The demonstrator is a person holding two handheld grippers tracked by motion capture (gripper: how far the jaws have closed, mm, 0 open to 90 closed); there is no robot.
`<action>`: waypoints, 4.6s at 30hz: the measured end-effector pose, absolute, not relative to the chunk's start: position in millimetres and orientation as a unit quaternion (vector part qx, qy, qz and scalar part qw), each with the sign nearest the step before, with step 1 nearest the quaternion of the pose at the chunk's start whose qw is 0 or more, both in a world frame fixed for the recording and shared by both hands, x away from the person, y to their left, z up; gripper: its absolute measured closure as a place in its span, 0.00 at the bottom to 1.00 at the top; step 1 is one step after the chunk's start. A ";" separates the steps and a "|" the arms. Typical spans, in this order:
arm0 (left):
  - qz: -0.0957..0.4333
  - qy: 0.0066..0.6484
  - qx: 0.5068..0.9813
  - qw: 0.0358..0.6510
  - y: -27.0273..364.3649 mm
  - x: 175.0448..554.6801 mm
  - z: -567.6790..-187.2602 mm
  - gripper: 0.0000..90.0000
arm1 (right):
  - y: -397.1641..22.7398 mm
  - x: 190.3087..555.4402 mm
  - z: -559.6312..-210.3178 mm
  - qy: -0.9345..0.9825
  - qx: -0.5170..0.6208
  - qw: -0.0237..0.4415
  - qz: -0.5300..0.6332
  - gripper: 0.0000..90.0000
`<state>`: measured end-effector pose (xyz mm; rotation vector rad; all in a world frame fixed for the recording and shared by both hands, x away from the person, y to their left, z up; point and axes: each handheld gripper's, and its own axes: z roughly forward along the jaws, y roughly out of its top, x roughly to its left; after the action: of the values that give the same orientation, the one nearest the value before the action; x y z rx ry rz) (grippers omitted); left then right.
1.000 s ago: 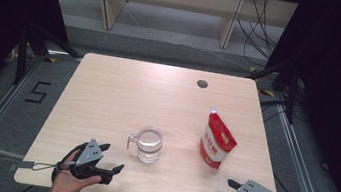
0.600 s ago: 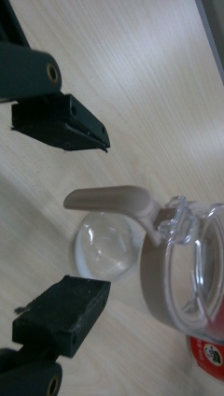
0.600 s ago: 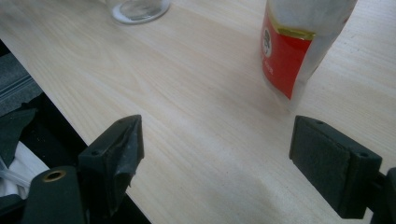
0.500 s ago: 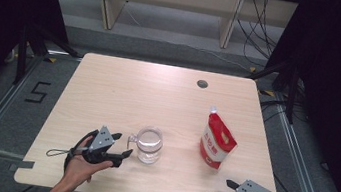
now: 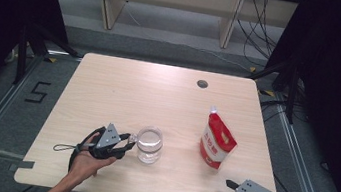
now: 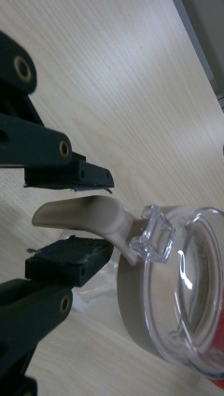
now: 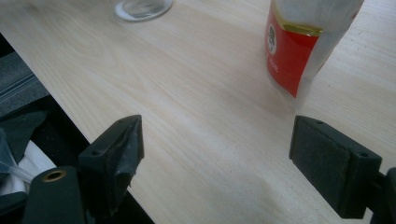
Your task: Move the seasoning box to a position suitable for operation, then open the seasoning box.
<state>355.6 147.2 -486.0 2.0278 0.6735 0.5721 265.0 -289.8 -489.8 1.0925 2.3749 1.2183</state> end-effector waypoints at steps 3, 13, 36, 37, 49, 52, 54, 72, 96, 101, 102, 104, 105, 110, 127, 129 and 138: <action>0.236 0.274 0.817 0.449 147.1 354.3 -486.6 0.79 | -289.3 264.2 -489.7 0.816 0.379 0.127 0.418 0.21; 0.204 0.284 0.813 0.465 149.8 351.7 -486.5 0.82 | -289.6 264.6 -489.6 0.816 0.380 0.126 0.416 0.22; 0.193 0.260 0.812 0.486 148.8 342.0 -486.5 0.82 | -288.2 267.9 -489.0 0.824 0.364 0.131 0.415 0.22; 0.194 0.262 0.810 0.487 148.4 341.1 -486.6 0.82 | -287.8 268.0 -489.2 0.823 0.364 0.130 0.417 0.22; 0.168 0.254 0.815 0.493 141.6 336.9 -490.2 0.82 | -285.4 266.5 -489.6 0.820 0.375 0.123 0.414 0.22; 0.161 0.250 0.816 0.496 138.1 335.5 -490.7 0.82 | -285.5 265.7 -489.2 0.818 0.380 0.122 0.414 0.22; 0.158 0.245 0.817 0.498 136.5 335.3 -490.7 0.82 | -285.5 266.4 -489.7 0.821 0.374 0.123 0.414 0.22; 0.133 0.211 0.824 0.508 127.8 330.0 -491.7 0.82 | -285.0 268.6 -490.4 0.823 0.366 0.121 0.417 0.22; 0.127 0.248 0.821 0.498 134.9 332.0 -486.3 0.49 | -285.5 269.0 -490.1 0.830 0.353 0.121 0.415 0.25; 0.114 0.266 0.816 0.500 138.4 327.2 -479.7 0.38 | -285.2 270.1 -490.6 0.831 0.348 0.114 0.420 0.24; 0.115 0.273 0.816 0.497 140.5 324.1 -476.1 0.37 | -284.1 268.0 -489.1 0.828 0.357 0.120 0.416 0.24; 0.113 0.280 0.813 0.497 140.9 322.6 -474.1 0.33 | -283.3 267.4 -488.7 0.829 0.356 0.115 0.416 0.24; 0.113 0.285 0.808 0.504 141.0 321.6 -472.8 0.33 | -283.9 268.5 -488.4 0.832 0.347 0.126 0.415 0.24; 0.106 0.296 0.807 0.500 139.6 316.5 -469.3 0.29 | -282.3 268.5 -488.7 0.834 0.342 0.120 0.416 0.24; 0.114 0.315 0.789 0.515 141.8 319.8 -456.0 0.30 | -277.1 268.9 -489.1 0.835 0.336 0.119 0.420 0.23; 0.111 0.308 0.786 0.524 140.9 319.8 -453.5 0.39 | -276.7 269.5 -489.4 0.833 0.334 0.124 0.424 0.23; 0.134 0.283 0.788 0.529 130.9 313.2 -439.9 0.82 | -273.1 268.3 -488.1 0.834 0.326 0.123 0.429 0.23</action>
<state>313.2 130.9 -439.9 1.8825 0.6766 0.3199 268.3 -273.1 -488.1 0.9512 2.4319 1.2505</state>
